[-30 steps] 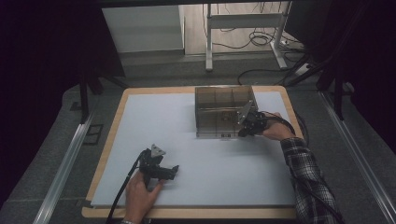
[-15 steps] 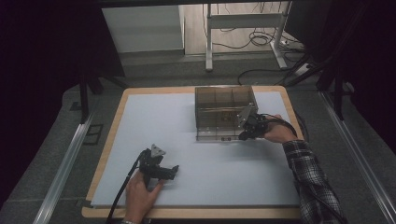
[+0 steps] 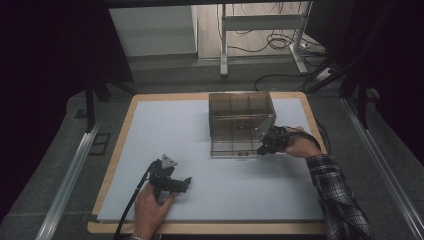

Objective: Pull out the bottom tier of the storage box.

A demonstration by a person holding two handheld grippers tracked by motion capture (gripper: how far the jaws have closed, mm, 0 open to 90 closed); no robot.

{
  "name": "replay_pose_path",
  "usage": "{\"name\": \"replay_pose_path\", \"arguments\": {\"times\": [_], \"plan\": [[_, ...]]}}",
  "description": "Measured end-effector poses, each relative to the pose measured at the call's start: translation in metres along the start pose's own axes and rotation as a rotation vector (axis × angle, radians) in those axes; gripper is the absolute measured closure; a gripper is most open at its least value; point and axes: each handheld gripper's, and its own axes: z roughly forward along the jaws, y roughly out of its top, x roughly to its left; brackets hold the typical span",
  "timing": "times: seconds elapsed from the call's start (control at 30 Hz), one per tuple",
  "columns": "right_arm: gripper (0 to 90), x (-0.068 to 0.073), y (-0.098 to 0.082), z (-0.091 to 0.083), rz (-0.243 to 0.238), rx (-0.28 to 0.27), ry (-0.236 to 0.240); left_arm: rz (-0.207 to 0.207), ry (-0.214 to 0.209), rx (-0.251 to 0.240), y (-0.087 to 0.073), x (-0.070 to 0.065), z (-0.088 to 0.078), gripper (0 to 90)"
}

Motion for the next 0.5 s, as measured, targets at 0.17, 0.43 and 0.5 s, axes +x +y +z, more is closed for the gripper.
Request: {"name": "replay_pose_path", "arguments": {"times": [0.17,0.43,0.5], "plan": [[86.2,0.0058,-0.0010,0.0016,-0.012,-0.011,0.002,-0.001,0.000,-0.001,0.0000,-0.0001,0.0001,0.0],[85.2,0.0081,-0.0053,0.0077,-0.019,-0.013,-0.008,-0.001,0.000,-0.001,0.0000,-0.0001,0.0001,0.0],[83.4,0.0083,-0.0053,0.0062,-0.012,-0.028,-0.007,-0.001,0.000,-0.001,0.0000,-0.0001,0.0001,0.0]]}}
